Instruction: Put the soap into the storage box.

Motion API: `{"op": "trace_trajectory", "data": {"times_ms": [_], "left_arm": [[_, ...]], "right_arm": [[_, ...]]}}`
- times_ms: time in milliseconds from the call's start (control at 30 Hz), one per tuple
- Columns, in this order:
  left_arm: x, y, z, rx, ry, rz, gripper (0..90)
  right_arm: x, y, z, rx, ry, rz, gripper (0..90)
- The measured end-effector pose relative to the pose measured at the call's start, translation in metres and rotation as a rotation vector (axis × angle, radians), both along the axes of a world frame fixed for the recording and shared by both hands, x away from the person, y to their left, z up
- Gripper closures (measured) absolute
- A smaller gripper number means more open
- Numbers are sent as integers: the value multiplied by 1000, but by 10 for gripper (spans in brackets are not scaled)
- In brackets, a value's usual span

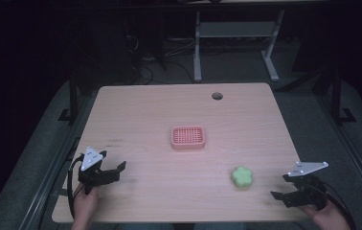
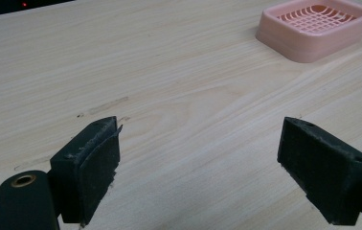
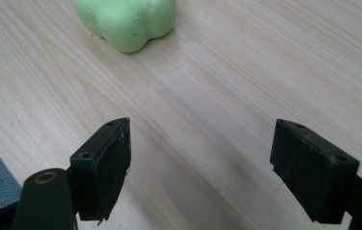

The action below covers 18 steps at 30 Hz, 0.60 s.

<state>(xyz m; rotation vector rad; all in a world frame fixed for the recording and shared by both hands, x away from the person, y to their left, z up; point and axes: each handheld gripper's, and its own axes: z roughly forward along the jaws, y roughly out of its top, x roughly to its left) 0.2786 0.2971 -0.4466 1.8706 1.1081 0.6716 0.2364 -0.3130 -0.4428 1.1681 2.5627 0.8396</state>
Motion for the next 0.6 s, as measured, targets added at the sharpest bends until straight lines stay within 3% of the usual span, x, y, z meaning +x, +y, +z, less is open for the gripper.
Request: {"op": "trace_trajectory", "data": {"times_ms": [233,600], "left_arm": [[-1,1,0,-2,0,1,143],[-4,0,1,5,-7,2,143]], "right_arm": [[1,5,2,6,-7,14,213],[7,24,12,-31,-3,63,202]]}}
